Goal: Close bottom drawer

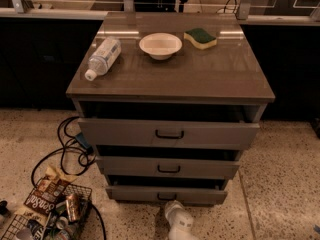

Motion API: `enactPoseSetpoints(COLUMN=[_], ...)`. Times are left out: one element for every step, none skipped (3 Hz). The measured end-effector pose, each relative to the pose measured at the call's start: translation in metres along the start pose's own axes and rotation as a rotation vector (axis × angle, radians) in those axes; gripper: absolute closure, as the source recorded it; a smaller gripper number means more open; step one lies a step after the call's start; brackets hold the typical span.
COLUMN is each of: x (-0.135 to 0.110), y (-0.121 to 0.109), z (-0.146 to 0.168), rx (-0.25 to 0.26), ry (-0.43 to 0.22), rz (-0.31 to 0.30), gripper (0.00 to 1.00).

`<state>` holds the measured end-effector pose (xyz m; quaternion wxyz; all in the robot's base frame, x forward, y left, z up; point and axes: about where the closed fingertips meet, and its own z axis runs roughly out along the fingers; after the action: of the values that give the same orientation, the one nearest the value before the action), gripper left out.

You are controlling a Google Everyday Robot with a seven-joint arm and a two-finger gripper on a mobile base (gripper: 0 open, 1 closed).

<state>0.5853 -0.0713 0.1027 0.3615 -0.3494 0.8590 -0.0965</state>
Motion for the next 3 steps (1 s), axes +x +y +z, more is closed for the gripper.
enactPoseSetpoints(x=[0.0000, 0.0000, 0.0000], y=[0.0000, 0.0000, 0.0000], z=[0.0000, 0.0000, 0.0000], rx=[0.000, 0.000, 0.000], ry=[0.000, 0.000, 0.000], rz=[0.000, 0.000, 0.000], gripper=[0.75, 0.44, 0.21])
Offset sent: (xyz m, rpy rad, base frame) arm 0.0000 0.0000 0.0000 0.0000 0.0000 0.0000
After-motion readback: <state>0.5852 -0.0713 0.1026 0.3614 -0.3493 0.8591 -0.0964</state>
